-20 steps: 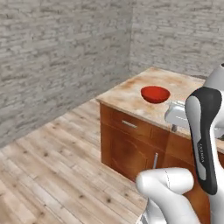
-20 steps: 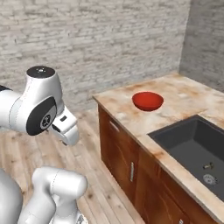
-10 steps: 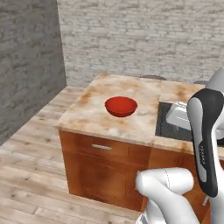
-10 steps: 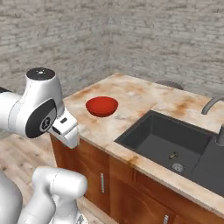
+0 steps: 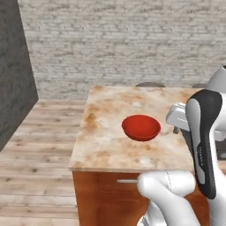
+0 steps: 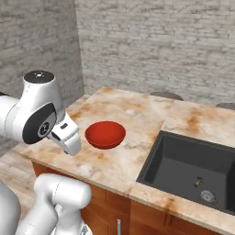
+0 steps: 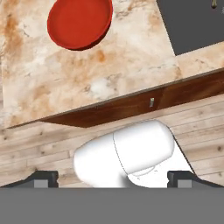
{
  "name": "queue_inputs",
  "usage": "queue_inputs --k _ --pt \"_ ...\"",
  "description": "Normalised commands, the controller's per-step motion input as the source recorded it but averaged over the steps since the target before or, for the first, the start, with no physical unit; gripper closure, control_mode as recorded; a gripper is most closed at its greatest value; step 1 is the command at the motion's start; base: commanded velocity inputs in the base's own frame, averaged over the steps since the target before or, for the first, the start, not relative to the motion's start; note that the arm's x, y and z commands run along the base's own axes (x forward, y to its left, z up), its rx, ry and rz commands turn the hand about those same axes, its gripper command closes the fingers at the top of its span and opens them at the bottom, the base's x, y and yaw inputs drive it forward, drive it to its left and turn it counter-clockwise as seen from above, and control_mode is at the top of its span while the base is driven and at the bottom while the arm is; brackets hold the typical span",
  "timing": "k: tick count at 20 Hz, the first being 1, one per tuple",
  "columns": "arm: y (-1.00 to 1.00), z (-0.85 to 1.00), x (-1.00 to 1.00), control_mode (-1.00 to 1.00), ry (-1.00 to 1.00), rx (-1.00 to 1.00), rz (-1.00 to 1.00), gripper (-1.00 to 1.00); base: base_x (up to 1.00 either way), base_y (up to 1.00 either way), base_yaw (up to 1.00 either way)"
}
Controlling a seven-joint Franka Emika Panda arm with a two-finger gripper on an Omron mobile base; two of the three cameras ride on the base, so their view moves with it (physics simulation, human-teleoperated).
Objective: Clear the mugs and bowl far away from the sink.
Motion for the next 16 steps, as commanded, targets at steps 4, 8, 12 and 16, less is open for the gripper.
queue_inputs --k 4,8,12,16 --pt "0.00 0.00 0.00 1.00 0.00 0.00 0.00 -1.00 0.87 0.19 -0.20" --pt "0.00 0.00 0.00 1.00 0.00 0.00 0.00 -1.00 0.93 0.09 -0.15" --pt "0.00 0.00 0.00 1.00 0.00 0.00 0.00 -1.00 0.64 -0.03 -0.14" --pt "0.00 0.00 0.00 1.00 0.00 0.00 0.00 -1.00 0.60 0.00 -0.23"
